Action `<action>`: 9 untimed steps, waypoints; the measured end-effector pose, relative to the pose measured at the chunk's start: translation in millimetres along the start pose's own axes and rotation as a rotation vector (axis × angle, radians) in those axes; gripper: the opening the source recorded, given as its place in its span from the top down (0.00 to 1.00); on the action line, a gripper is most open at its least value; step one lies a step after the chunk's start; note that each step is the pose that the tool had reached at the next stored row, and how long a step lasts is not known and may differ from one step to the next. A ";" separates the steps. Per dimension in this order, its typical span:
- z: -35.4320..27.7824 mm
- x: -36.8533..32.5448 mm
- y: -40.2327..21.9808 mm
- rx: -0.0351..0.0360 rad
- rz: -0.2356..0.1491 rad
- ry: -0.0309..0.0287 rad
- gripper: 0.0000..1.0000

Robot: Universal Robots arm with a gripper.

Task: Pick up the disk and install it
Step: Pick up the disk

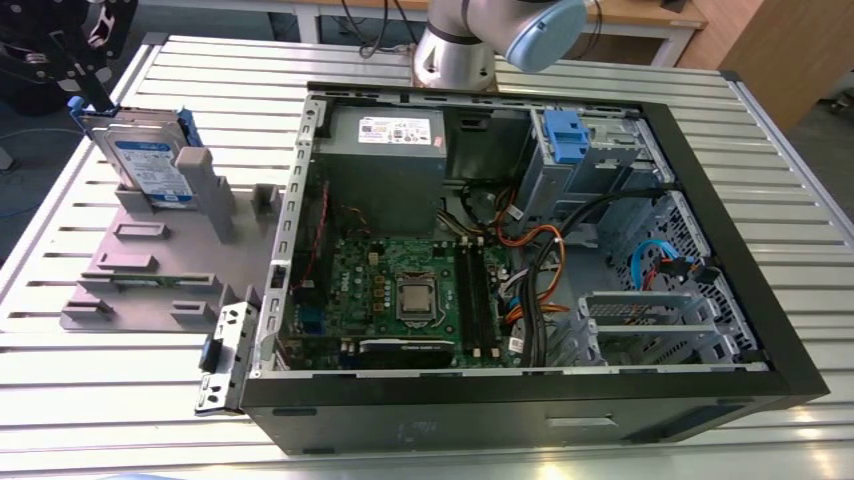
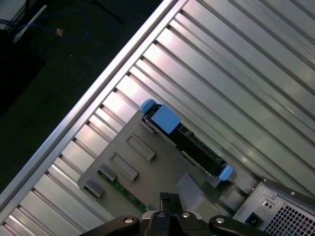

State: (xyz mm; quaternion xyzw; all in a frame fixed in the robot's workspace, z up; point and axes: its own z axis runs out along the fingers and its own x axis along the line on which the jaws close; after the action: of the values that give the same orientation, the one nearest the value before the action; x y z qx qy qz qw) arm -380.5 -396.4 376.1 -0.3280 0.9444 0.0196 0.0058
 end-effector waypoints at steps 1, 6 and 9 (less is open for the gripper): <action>0.0 0.0 0.0 -0.0001 -0.002 0.0000 0.89; 0.0 0.0 0.0 -0.0002 -0.009 0.0003 0.89; 0.0 0.0 0.0 -0.0004 -0.014 0.0004 0.89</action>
State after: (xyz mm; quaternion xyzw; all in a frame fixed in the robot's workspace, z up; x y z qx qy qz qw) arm -380.5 -396.4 376.1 -0.3346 0.9421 0.0196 0.0056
